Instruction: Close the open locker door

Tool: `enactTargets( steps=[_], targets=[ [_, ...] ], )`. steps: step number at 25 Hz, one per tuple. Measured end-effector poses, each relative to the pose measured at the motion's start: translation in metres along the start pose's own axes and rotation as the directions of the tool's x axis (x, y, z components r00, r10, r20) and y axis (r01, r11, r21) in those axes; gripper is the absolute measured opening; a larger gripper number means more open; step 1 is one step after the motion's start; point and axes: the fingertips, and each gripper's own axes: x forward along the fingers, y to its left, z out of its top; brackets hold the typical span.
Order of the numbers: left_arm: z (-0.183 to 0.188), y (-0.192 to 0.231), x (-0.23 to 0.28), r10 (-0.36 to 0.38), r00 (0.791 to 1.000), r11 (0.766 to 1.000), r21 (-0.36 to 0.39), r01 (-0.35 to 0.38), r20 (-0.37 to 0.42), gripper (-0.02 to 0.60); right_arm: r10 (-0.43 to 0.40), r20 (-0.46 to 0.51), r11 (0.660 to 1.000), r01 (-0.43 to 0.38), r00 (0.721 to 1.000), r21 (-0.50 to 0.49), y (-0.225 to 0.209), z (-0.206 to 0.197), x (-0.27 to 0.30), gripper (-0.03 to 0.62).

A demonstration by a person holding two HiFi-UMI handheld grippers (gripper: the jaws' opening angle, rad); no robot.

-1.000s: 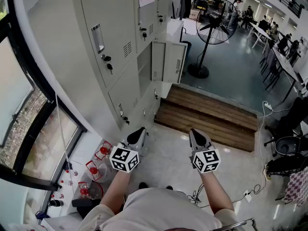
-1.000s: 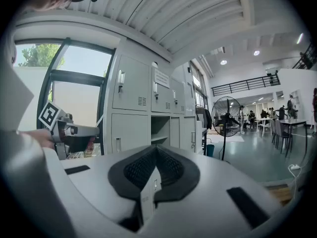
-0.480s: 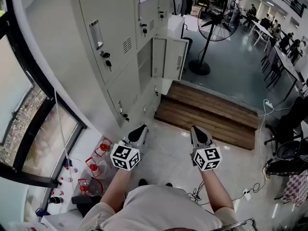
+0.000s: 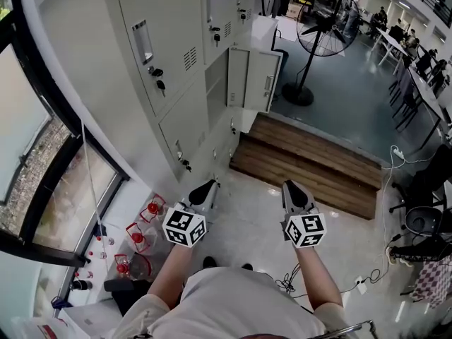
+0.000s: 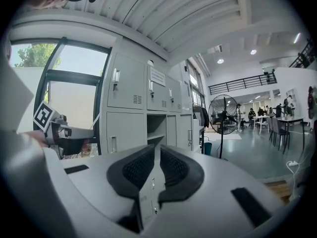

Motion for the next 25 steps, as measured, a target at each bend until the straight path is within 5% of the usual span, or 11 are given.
enactTargets(
  steps=[7,25],
  targets=[
    [-0.006,0.0,-0.001,0.014,1.0,1.0,-0.005,-0.014,-0.012,0.015,-0.004,0.003,1.0,0.004,1.0,0.012,-0.005,-0.003,0.0,0.079],
    [-0.013,-0.019,0.002,0.061,0.998,0.998,0.009,-0.061,-0.011,0.015,0.015,-0.008,1.0,-0.015,1.0,0.012,-0.032,-0.007,-0.011,0.097]
  ],
)
